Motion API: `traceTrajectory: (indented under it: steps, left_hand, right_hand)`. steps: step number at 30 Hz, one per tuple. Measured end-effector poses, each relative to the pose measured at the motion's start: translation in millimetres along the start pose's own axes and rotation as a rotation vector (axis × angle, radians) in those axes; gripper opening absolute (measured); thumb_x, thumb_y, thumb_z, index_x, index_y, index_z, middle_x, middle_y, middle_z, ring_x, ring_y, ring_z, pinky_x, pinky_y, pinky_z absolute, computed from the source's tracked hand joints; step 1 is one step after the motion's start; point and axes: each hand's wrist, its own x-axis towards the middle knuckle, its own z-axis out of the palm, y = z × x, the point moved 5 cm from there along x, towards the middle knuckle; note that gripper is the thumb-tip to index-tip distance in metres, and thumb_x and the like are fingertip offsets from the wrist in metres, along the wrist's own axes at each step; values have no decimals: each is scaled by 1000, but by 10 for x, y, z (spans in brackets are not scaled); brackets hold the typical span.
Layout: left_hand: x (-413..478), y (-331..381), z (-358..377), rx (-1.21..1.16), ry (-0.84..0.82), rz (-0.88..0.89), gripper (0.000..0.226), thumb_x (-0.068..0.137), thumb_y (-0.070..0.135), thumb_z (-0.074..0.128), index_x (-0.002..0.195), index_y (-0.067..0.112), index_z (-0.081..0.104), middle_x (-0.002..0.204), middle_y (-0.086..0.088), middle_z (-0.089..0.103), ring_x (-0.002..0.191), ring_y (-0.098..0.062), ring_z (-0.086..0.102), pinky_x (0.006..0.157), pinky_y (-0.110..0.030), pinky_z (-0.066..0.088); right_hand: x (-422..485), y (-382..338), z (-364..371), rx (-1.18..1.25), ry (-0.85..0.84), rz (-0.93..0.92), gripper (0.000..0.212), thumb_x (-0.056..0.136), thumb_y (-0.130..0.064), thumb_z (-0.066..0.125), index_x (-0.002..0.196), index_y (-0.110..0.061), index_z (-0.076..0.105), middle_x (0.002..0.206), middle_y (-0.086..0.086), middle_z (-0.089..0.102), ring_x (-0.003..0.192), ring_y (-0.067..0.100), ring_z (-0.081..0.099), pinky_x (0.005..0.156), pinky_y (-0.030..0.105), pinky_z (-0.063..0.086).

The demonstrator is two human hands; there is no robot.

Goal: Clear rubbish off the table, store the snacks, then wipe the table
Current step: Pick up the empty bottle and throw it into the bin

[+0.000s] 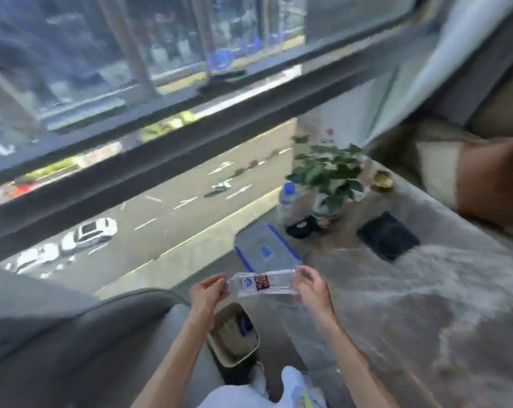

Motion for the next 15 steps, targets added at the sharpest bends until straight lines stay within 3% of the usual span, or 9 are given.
traceTrajectory:
  steps: [3,5,8,12,15]
  left_hand:
    - [-69,-5,-546,-99,201,-2,19,90,-1,60,105,-5,69,91,-19,69,75,-22,63,78,-31,59]
    - [-168,-86,-792,-155,318,-9,17,90,-1,59,103,-4,70,85,-16,69,72,-20,61,79,-36,57]
    - [-395,-305,-1111,-236,452,-20,15,91,-1,58,100,-3,70,76,-11,65,68,-18,57,69,-27,55]
    - [-560,-540,-1415,-341,504,-46,19,93,0,56,108,-7,64,72,-12,59,65,-17,52,64,-23,54]
    - [-591,-664,-1566,-387,506,-71,22,95,-5,50,114,-9,59,72,-11,57,62,-16,49,66,-24,49]
  right_hand:
    - [90,-149,556,-154,-143,3,29,91,-29,64,118,-20,59,99,-1,67,84,18,69,73,39,61]
    - [131,-187,827,-221,-255,52,28,91,-30,64,117,-22,58,102,2,66,85,19,69,72,38,62]
    - [80,-93,1136,-341,-427,131,35,91,-35,64,120,-20,56,107,5,64,81,19,68,63,31,58]
    - [45,93,1490,-338,-619,168,48,91,-31,65,130,-7,55,99,0,64,82,15,63,72,29,60]
    - [-51,214,1680,-342,-693,194,52,93,-30,62,136,-3,51,102,5,65,89,16,63,80,32,59]
